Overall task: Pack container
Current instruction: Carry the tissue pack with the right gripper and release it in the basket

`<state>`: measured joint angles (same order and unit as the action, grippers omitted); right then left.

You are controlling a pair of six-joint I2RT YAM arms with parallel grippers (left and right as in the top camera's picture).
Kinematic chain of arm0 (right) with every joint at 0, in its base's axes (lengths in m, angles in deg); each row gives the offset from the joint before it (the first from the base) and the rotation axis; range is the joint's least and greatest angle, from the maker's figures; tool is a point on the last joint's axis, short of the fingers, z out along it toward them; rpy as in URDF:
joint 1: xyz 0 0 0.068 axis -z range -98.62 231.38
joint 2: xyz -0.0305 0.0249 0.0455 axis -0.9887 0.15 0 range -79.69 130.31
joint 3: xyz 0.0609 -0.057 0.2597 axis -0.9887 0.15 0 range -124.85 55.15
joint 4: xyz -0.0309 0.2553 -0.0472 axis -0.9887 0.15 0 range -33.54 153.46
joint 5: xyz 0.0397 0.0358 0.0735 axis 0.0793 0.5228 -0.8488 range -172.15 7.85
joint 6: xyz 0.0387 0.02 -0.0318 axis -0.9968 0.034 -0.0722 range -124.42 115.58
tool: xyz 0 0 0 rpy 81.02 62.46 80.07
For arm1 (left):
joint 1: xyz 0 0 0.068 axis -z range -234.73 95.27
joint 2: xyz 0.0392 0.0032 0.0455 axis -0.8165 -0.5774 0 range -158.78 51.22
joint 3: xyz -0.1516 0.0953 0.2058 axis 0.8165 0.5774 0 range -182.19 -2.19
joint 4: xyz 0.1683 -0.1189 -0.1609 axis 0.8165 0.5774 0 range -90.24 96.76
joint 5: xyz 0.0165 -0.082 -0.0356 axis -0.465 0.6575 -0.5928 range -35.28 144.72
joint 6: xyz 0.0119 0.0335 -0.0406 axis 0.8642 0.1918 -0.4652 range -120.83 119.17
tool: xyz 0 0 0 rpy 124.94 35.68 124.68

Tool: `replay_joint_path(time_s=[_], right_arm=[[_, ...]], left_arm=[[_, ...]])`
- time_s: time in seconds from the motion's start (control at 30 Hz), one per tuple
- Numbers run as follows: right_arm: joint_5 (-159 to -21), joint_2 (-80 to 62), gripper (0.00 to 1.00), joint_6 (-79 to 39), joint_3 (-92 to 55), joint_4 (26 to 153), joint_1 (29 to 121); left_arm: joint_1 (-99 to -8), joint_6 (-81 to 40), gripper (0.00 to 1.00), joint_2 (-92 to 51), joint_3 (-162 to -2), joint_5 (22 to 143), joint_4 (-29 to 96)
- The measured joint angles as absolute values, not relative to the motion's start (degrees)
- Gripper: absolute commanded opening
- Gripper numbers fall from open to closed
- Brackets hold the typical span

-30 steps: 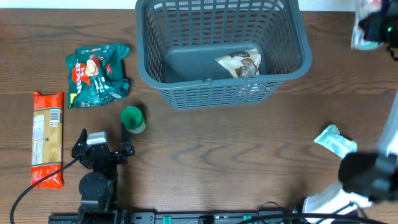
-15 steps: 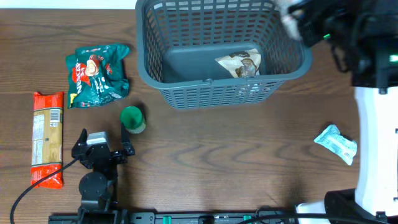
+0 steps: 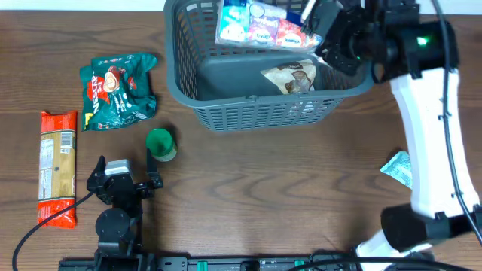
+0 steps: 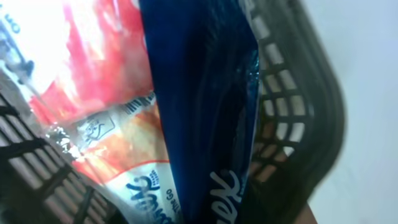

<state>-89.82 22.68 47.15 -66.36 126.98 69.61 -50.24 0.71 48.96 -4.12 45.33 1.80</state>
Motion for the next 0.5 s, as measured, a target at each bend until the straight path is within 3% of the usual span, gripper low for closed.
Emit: replay_joint_path(time_s=[0.5], right_arm=[[-89.9,33.2,0.01,53.3,-66.3,127.6,67.3]], left_arm=[[-50.2,0.7,0.99,49.0,-4.1,45.3,1.8]])
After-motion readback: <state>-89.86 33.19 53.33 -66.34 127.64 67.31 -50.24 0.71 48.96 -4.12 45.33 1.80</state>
